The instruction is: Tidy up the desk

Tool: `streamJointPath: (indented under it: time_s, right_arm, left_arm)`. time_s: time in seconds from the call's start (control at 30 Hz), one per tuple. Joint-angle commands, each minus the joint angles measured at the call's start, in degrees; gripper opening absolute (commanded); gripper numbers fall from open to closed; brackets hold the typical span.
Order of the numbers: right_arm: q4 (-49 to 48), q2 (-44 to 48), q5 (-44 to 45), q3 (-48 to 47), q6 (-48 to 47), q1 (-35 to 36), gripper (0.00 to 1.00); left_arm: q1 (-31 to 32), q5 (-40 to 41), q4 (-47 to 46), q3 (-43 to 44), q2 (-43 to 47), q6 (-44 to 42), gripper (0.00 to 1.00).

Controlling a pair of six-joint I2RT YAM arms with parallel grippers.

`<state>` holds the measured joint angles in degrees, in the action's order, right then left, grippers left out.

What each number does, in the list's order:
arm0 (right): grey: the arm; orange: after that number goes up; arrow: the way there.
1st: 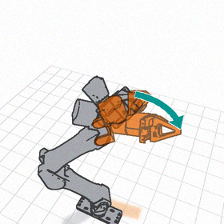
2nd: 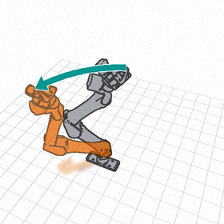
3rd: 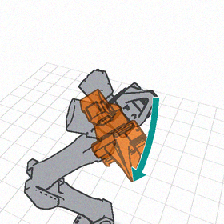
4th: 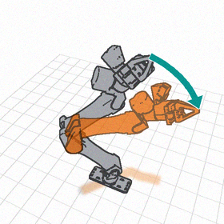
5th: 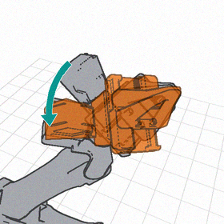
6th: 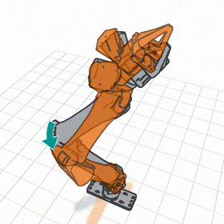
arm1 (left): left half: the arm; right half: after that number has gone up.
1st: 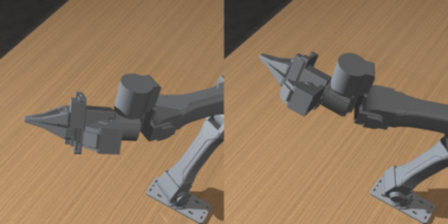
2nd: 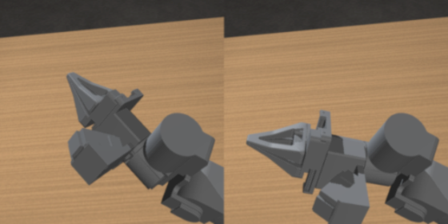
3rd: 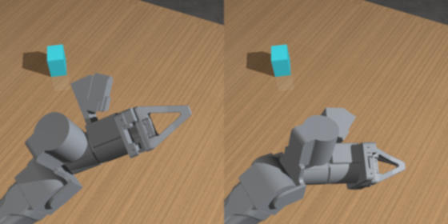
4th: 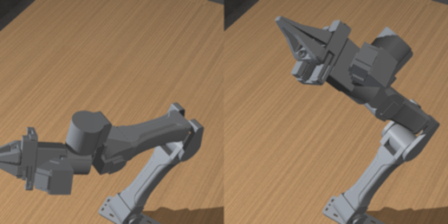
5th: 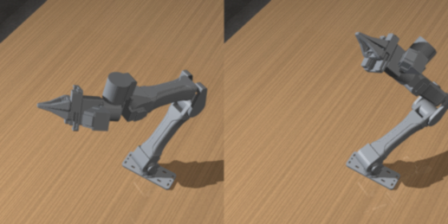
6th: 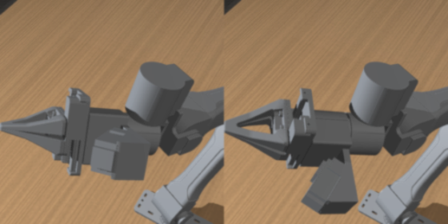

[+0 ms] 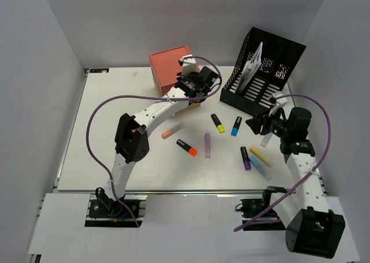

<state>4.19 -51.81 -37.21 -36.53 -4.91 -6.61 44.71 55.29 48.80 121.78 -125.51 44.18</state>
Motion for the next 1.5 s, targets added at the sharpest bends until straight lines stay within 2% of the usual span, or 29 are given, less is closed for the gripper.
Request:
streamJointPath:
  time_s: [0.0,0.13,0.2,0.37,0.63,0.93,1.27,1.47]
  right_arm:
    - [-0.7,0.7,0.6,-1.6,0.1,0.2,0.48]
    - [-0.8,0.7,0.8,-1.6,0.1,0.1,0.48]
    - [-0.8,0.7,0.8,-1.6,0.1,0.1,0.48]
    - [-0.7,0.7,1.0,-1.6,0.0,-0.1,0.48]
    - [-0.8,0.5,1.4,-1.3,-0.2,0.1,0.48]
    - [-0.9,0.4,1.4,-1.3,-0.3,0.0,0.48]
    - [-0.9,0.2,1.4,-1.1,-0.5,-0.1,0.48]
    - [-0.9,0.2,1.3,-1.0,-0.5,0.0,0.48]
  left_arm:
    - [-0.9,-1.2,-1.0,-1.4,1.1,0.7,0.20]
    - [1.0,-3.0,-2.0,-4.4,2.9,0.6,0.14]
    - [1.0,-6.7,-1.7,-6.6,4.6,2.3,0.11]
    - [2.8,-10.6,-6.2,-15.9,9.5,3.6,0.10]
    - [4.6,-15.5,-7.9,-18.6,13.2,3.9,0.06]
    - [6.3,-16.5,-10.9,-26.2,18.7,4.9,0.06]
    - [6.3,-15.3,-11.4,-25.5,21.4,4.2,0.08]
    - [6.3,-15.8,-11.8,-25.7,22.6,4.5,0.16]
